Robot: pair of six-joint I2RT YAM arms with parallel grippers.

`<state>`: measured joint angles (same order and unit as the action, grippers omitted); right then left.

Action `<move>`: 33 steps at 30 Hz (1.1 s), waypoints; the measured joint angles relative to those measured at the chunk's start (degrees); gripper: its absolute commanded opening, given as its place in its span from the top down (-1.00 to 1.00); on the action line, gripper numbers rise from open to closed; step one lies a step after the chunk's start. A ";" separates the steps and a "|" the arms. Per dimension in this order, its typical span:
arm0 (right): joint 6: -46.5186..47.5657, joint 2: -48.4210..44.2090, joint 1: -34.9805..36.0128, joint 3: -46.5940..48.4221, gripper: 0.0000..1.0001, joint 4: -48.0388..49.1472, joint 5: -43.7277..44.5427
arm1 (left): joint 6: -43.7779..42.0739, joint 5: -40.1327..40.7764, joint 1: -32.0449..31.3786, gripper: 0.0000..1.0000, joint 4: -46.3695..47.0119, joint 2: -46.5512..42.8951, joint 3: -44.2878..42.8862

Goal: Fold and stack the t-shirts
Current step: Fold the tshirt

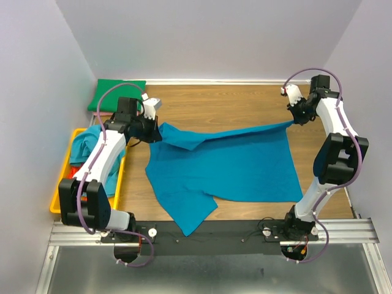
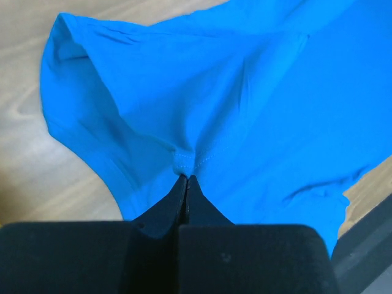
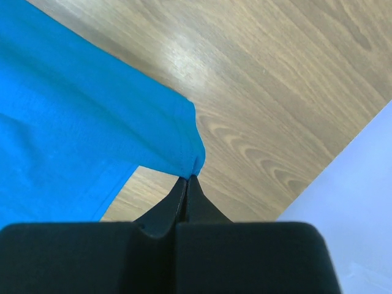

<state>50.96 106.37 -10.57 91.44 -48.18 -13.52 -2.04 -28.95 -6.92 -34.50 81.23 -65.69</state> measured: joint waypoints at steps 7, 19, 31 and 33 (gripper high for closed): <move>1.18 -1.46 -0.76 -3.78 0.99 -1.22 -0.02 | 2.99 1.01 -0.72 1.00 0.15 -7.17 7.37; 3.19 -2.01 -0.76 -10.49 0.99 -4.50 0.02 | 4.90 4.98 -0.72 1.00 2.03 -7.82 12.13; 3.34 -1.97 -0.76 -11.80 0.99 -5.97 -0.02 | 4.66 4.90 -1.01 1.00 2.49 -4.37 13.68; 3.28 -1.70 -0.76 -11.78 0.99 -5.99 -0.04 | 4.57 4.90 -1.05 1.00 2.49 -3.54 13.57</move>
<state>54.24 104.66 -11.33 79.66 -54.17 -13.56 2.52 -24.05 -7.97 -32.01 77.69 -52.12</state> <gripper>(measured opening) 0.007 0.007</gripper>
